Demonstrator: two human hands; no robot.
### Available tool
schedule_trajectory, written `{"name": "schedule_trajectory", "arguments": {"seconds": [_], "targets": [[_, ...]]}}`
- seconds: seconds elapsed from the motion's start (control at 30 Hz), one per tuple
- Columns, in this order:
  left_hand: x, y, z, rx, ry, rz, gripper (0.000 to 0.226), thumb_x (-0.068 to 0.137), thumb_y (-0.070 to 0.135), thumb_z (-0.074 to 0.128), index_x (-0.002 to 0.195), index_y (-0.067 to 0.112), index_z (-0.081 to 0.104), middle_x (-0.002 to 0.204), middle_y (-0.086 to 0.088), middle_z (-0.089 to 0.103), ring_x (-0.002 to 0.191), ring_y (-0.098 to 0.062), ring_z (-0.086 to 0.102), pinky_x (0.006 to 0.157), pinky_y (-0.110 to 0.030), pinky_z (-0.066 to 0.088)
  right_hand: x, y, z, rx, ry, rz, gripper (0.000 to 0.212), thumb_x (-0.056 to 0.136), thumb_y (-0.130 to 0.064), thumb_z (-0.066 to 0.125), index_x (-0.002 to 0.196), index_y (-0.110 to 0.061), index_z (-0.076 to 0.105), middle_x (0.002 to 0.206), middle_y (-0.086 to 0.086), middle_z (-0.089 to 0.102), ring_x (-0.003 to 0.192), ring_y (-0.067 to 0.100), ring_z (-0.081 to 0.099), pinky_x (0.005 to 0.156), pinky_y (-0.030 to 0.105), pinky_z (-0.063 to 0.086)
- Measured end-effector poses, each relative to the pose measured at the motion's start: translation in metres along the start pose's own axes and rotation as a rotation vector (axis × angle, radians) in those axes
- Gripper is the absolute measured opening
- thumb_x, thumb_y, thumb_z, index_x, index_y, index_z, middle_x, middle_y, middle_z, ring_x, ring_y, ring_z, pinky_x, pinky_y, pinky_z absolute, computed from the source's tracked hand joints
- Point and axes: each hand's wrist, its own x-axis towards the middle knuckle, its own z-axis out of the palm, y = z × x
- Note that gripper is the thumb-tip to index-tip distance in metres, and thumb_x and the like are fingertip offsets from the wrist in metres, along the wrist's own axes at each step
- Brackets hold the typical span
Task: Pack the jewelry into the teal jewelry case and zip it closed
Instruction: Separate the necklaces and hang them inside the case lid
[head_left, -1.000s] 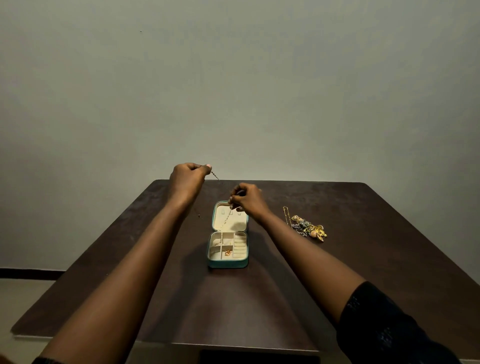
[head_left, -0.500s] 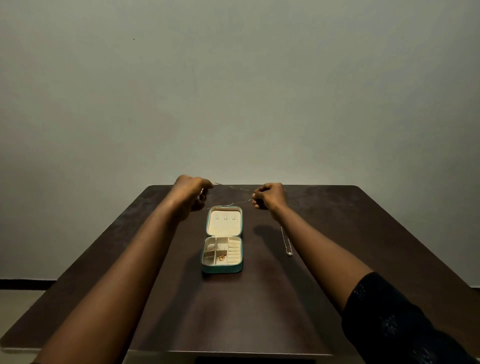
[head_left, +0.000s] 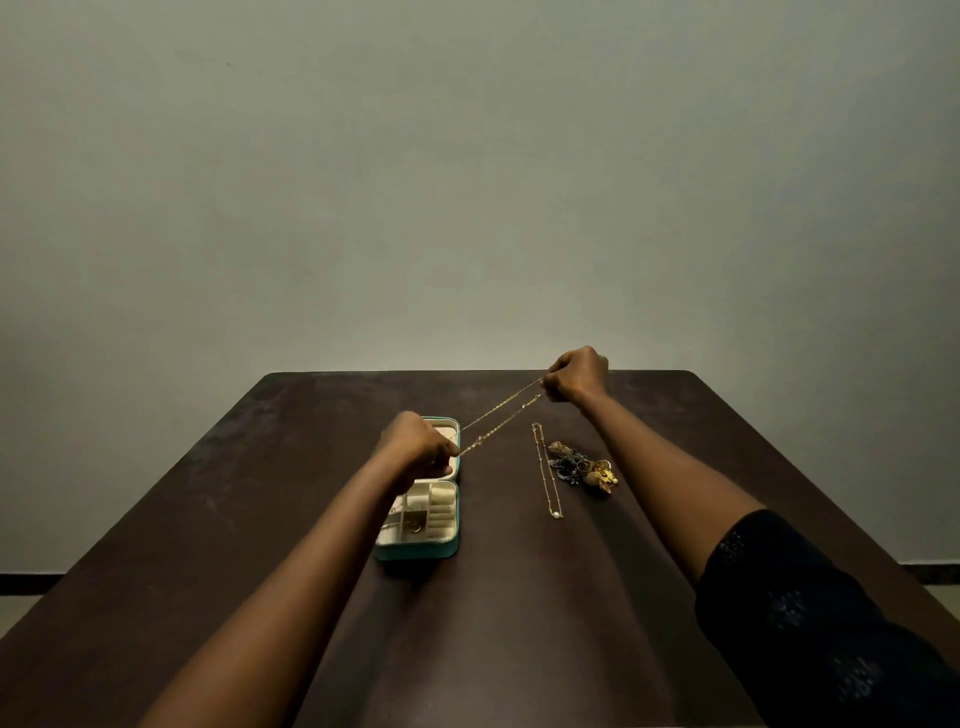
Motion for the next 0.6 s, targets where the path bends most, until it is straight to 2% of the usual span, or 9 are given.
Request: {"name": "schedule_trajectory", "arguments": {"seconds": [0.07,0.1,0.13,0.2,0.23,0.33,0.43,0.5,0.6], "targets": [[-0.003,0.000,0.006,0.116,-0.047,0.019,0.006,0.080,-0.006,0.064,0.077,0.000,0.065,0.067,-0.008,0.070,0.049,-0.009,0.062,0.057,-0.020,0.057,0.005,0.002,0.000,-0.139,0.003,-0.101,0.007,0.074,0.000,0.074,0.081,0.002,0.073,0.074,0.019,0.070,0.053,0.021,0.064,0.064,0.035,0.060],[-0.005,0.000,0.009,0.156,-0.060,0.024,0.007,0.082,-0.004,0.061,0.081,0.003,0.063,0.066,-0.007,0.066,0.050,-0.009,0.062,0.050,-0.017,0.053,0.006,0.003,0.001,-0.218,0.000,-0.162,0.007,0.075,-0.002,0.074,0.082,0.001,0.074,0.075,0.019,0.071,0.057,0.022,0.066,0.068,0.037,0.060],[-0.006,-0.001,0.013,0.197,-0.058,0.044,0.006,0.079,-0.002,0.062,0.081,0.004,0.063,0.070,-0.008,0.064,0.057,-0.014,0.062,0.049,-0.018,0.052,0.007,0.004,0.001,-0.291,-0.005,-0.221,0.009,0.076,-0.004,0.073,0.084,0.000,0.074,0.078,0.019,0.072,0.064,0.025,0.068,0.071,0.038,0.059],[-0.003,-0.005,0.021,0.321,-0.026,0.112,0.012,0.067,0.000,0.064,0.077,0.003,0.071,0.079,-0.011,0.068,0.074,-0.023,0.063,0.063,-0.029,0.055,0.009,0.009,0.003,-0.386,-0.025,-0.300,0.013,0.079,-0.007,0.071,0.090,0.000,0.073,0.086,0.020,0.072,0.078,0.029,0.069,0.075,0.039,0.058],[-0.003,-0.007,0.025,0.358,-0.018,0.137,0.018,0.068,-0.002,0.063,0.080,0.004,0.075,0.085,-0.014,0.070,0.079,-0.026,0.063,0.070,-0.034,0.056,0.009,0.012,0.004,-0.411,-0.035,-0.321,0.014,0.080,-0.007,0.071,0.092,0.000,0.073,0.089,0.020,0.071,0.081,0.030,0.069,0.076,0.040,0.057],[-0.010,-0.007,0.039,0.540,-0.013,0.249,0.027,0.086,0.001,0.054,0.096,0.014,0.076,0.104,-0.018,0.067,0.094,-0.030,0.059,0.075,-0.032,0.045,0.011,0.020,0.010,-0.470,-0.071,-0.348,0.016,0.081,-0.009,0.070,0.095,0.000,0.072,0.093,0.022,0.070,0.085,0.031,0.068,0.077,0.040,0.057],[-0.012,-0.008,0.054,0.693,0.055,0.418,0.024,0.086,0.007,0.057,0.102,0.015,0.074,0.124,-0.012,0.046,0.114,-0.031,0.042,0.092,-0.031,0.039,0.012,0.026,0.017,-0.503,-0.102,-0.354,0.017,0.082,-0.007,0.068,0.097,0.000,0.072,0.095,0.023,0.070,0.088,0.032,0.068,0.079,0.040,0.056],[-0.011,-0.012,0.063,0.726,0.049,0.444,0.018,0.084,0.010,0.062,0.097,0.013,0.074,0.131,-0.004,0.039,0.117,-0.028,0.035,0.093,-0.032,0.038,0.013,0.030,0.021,-0.531,-0.136,-0.351,0.015,0.083,-0.005,0.066,0.096,-0.001,0.072,0.095,0.023,0.070,0.089,0.033,0.068,0.079,0.040,0.056],[-0.014,-0.011,0.069,0.773,-0.034,0.479,0.015,0.080,0.011,0.063,0.090,0.015,0.074,0.134,0.007,0.041,0.120,-0.023,0.033,0.085,-0.033,0.029,0.016,0.035,0.030,-0.562,-0.188,-0.353,0.014,0.084,-0.002,0.064,0.096,-0.001,0.072,0.096,0.022,0.070,0.089,0.033,0.067,0.080,0.040,0.056]]}}
